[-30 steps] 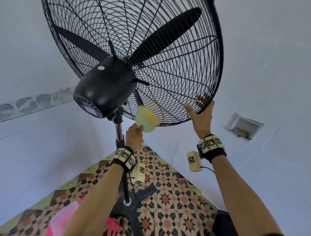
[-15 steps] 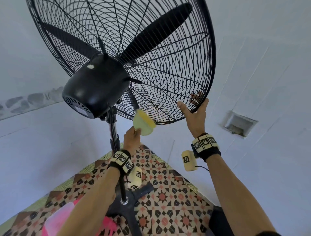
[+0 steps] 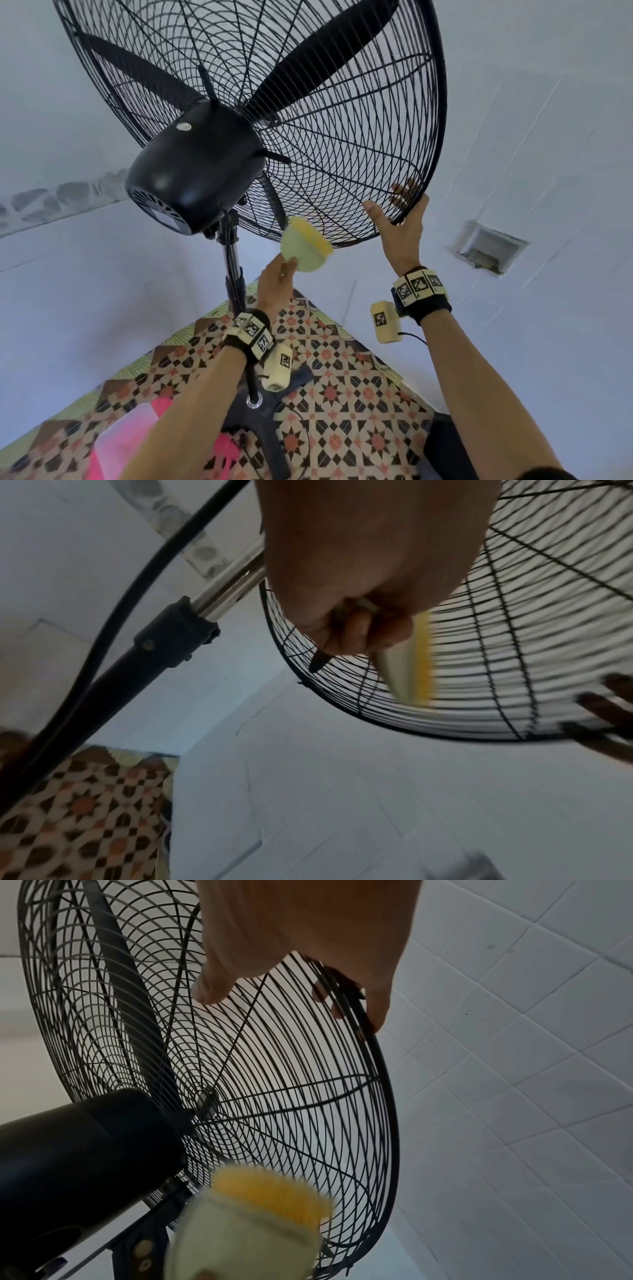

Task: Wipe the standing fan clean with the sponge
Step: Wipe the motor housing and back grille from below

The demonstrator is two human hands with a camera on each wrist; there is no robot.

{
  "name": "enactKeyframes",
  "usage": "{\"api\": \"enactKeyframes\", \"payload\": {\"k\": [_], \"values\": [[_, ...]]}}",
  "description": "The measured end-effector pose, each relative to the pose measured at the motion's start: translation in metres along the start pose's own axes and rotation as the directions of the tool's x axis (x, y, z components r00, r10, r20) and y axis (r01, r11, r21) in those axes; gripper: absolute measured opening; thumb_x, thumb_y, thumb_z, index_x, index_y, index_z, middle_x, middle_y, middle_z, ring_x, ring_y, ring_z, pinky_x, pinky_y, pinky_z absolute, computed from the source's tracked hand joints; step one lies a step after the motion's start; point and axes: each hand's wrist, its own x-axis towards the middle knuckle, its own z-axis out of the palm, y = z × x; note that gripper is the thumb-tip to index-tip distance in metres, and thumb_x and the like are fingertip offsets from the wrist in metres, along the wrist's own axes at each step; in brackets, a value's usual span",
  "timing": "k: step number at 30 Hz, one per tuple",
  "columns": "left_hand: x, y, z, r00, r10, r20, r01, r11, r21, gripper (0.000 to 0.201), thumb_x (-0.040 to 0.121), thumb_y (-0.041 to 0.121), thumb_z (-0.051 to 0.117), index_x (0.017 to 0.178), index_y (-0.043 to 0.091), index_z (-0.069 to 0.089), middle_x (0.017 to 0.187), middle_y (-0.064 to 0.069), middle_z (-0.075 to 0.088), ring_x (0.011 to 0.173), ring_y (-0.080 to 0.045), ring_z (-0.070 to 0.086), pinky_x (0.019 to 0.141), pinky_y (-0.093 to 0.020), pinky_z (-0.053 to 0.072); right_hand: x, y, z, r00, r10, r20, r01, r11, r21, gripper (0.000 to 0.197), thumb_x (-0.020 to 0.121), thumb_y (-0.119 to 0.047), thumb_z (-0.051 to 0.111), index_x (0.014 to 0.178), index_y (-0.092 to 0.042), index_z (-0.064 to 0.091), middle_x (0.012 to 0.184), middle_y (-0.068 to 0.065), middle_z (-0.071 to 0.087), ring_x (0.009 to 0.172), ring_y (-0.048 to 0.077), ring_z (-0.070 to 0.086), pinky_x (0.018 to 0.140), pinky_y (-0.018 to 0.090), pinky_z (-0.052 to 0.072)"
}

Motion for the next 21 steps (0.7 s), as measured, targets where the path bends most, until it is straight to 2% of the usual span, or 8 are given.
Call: {"api": "enactKeyframes", "payload": {"k": [2,4,7,10,13,17,19,21], "values": [[-0.016,0.019,0.009,0.984,0.145,0.099,-0.14,0.989,-0.051,0.031,0.11,0.031,0.05,0.132,0.013,0.062,0.08,0.011,0.062,0.069,0.004,0.058,0.067,-0.019,0.05,0.001,0.0,0.0,1.0,-0.004,-0.008,0.004,1.0,-0.008,0.085,0.076,-0.058,0.083,0.138,-0.023,0.037,0.13,-0.013,0.057,0.12,0.001,0.055,0.094,0.005,0.039],[-0.018,0.03,0.02,0.972,0.204,0.114,-0.197,0.978,-0.071,0.031,0.11,0.025,0.051,0.134,0.01,0.063,0.089,0.016,0.065,0.077,0.009,0.061,0.068,-0.012,0.047,-0.001,0.001,-0.002,1.0,-0.002,-0.006,0.002,1.0,-0.012,0.084,0.077,-0.056,0.084,0.137,-0.022,0.037,0.129,-0.013,0.057,0.122,0.007,0.055,0.096,0.011,0.04],[-0.001,0.016,0.033,0.988,0.141,0.057,-0.145,0.987,0.066,0.033,0.109,0.035,0.046,0.123,0.011,0.065,0.097,-0.002,0.072,0.09,-0.02,0.067,0.074,-0.033,0.053,-0.002,0.001,-0.004,1.0,-0.004,-0.011,0.004,1.0,-0.011,0.084,0.076,-0.059,0.083,0.137,-0.023,0.038,0.131,-0.011,0.058,0.124,0.008,0.055,0.1,0.017,0.042],[0.013,-0.031,0.029,0.993,-0.113,-0.045,0.119,0.973,0.197,0.051,0.102,0.059,0.035,0.103,0.015,0.06,0.087,-0.005,0.068,0.089,-0.037,0.068,0.079,-0.048,0.058,0.0,-0.001,-0.005,1.0,0.008,0.002,-0.008,1.0,-0.008,0.082,0.076,-0.059,0.083,0.135,-0.025,0.038,0.13,-0.013,0.058,0.121,-0.003,0.054,0.097,0.01,0.041],[-0.001,-0.027,0.027,0.999,0.021,-0.047,-0.015,0.993,0.117,0.044,0.105,0.055,0.04,0.109,0.016,0.06,0.073,0.0,0.06,0.068,-0.028,0.065,0.065,-0.045,0.059,0.001,0.001,-0.003,1.0,0.004,0.003,-0.004,1.0,-0.019,0.075,0.079,-0.051,0.085,0.131,-0.03,0.036,0.124,-0.023,0.055,0.112,-0.021,0.05,0.089,-0.001,0.037],[-0.022,0.024,0.046,0.961,0.276,0.028,-0.277,0.96,0.047,0.044,0.109,0.048,0.042,0.132,0.014,0.059,0.062,-0.007,0.054,0.049,-0.023,0.049,0.045,-0.034,0.039,0.0,0.005,-0.004,1.0,-0.003,-0.017,0.003,1.0,-0.007,0.079,0.076,-0.053,0.086,0.131,-0.022,0.039,0.124,-0.011,0.06,0.114,-0.01,0.055,0.09,0.001,0.039],[-0.019,0.013,0.059,0.973,0.227,-0.045,-0.221,0.969,0.111,0.044,0.108,0.048,0.041,0.126,0.012,0.06,0.064,0.0,0.056,0.052,-0.021,0.055,0.049,-0.03,0.044,0.001,0.004,-0.006,1.0,-0.005,0.003,0.005,1.0,-0.011,0.079,0.076,-0.052,0.087,0.13,-0.022,0.039,0.123,-0.011,0.061,0.113,-0.008,0.055,0.089,0.002,0.04],[-0.009,-0.013,0.059,0.992,-0.002,-0.127,0.016,0.993,0.116,0.044,0.106,0.05,0.04,0.117,0.013,0.06,0.078,-0.001,0.064,0.07,-0.026,0.066,0.067,-0.038,0.06,0.004,0.001,-0.008,1.0,-0.026,0.015,0.026,0.999,-0.019,0.077,0.077,-0.051,0.087,0.129,-0.022,0.039,0.121,-0.014,0.059,0.111,-0.007,0.056,0.093,0.008,0.044]]}}
